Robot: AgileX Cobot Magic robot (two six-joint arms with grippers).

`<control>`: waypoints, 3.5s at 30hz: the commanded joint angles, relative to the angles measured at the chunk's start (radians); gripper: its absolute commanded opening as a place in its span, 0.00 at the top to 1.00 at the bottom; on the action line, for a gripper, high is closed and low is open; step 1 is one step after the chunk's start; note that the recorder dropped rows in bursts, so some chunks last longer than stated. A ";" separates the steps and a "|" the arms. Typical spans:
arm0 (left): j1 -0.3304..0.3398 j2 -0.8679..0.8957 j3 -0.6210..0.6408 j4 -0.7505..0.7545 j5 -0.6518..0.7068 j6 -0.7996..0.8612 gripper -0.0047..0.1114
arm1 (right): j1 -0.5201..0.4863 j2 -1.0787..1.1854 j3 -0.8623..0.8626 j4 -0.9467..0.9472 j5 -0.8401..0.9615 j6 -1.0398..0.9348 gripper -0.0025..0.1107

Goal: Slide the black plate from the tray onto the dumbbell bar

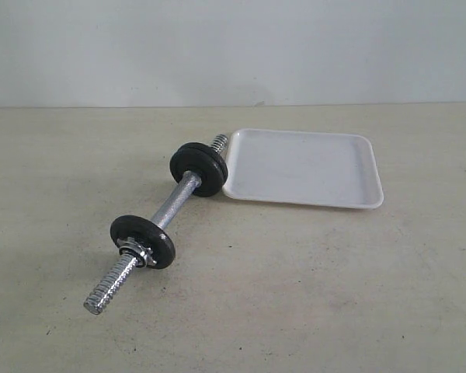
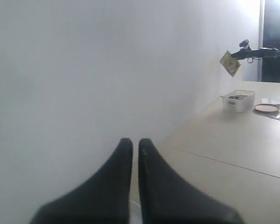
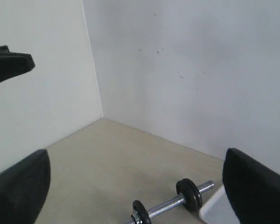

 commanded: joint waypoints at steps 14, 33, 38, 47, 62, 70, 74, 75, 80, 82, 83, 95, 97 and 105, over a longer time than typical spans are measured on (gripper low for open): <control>0.036 -0.529 0.347 0.236 -0.111 -0.142 0.92 | -0.001 -0.020 0.004 0.042 0.035 -0.009 0.18; 0.318 -0.658 0.500 0.207 -0.061 -0.150 0.92 | -0.001 -0.023 0.004 0.151 0.039 -0.075 0.41; 0.255 -0.658 0.500 0.189 0.011 -0.118 0.92 | -0.001 -0.023 0.004 0.151 0.036 -0.129 0.98; 0.122 -0.658 0.527 0.188 0.151 -0.034 0.92 | -0.001 -0.154 0.004 0.131 0.112 -0.468 0.98; 0.122 -0.658 0.807 0.184 -0.105 -0.116 0.92 | -0.001 -0.396 0.053 -0.061 0.014 -0.391 0.98; 0.234 -0.658 0.839 0.226 -0.230 -0.180 0.92 | -0.001 -0.455 0.327 -0.026 -0.182 -0.411 0.98; 0.305 -0.658 0.868 0.217 -0.273 -0.205 0.92 | -0.001 -0.455 0.540 0.136 -0.359 -0.425 0.98; 0.314 -0.658 0.874 0.210 -0.279 -0.205 0.92 | -0.001 -0.455 0.580 0.187 -0.398 -0.464 0.98; 0.321 -0.658 0.894 0.184 -0.318 -0.210 0.92 | -0.001 -0.455 0.765 0.416 -0.486 -0.680 0.98; 0.321 -0.658 0.914 0.153 -0.336 -0.206 0.92 | -0.001 -0.455 0.831 0.439 -0.526 -0.711 0.98; 0.321 -0.658 0.924 0.126 -0.341 -0.206 0.92 | -0.001 -0.455 0.863 0.455 -0.561 -0.713 0.98; 0.293 -0.658 0.996 -0.209 -0.213 -0.108 0.92 | -0.001 -0.455 0.964 0.488 -0.872 -0.647 0.98; 0.293 -0.658 0.996 -0.209 -0.215 -0.108 0.92 | -0.001 -0.455 0.964 0.488 -0.866 -0.647 0.98; 0.293 -0.658 0.996 -0.209 -0.215 -0.108 0.92 | -0.001 -0.455 0.964 0.488 -0.866 -0.647 0.98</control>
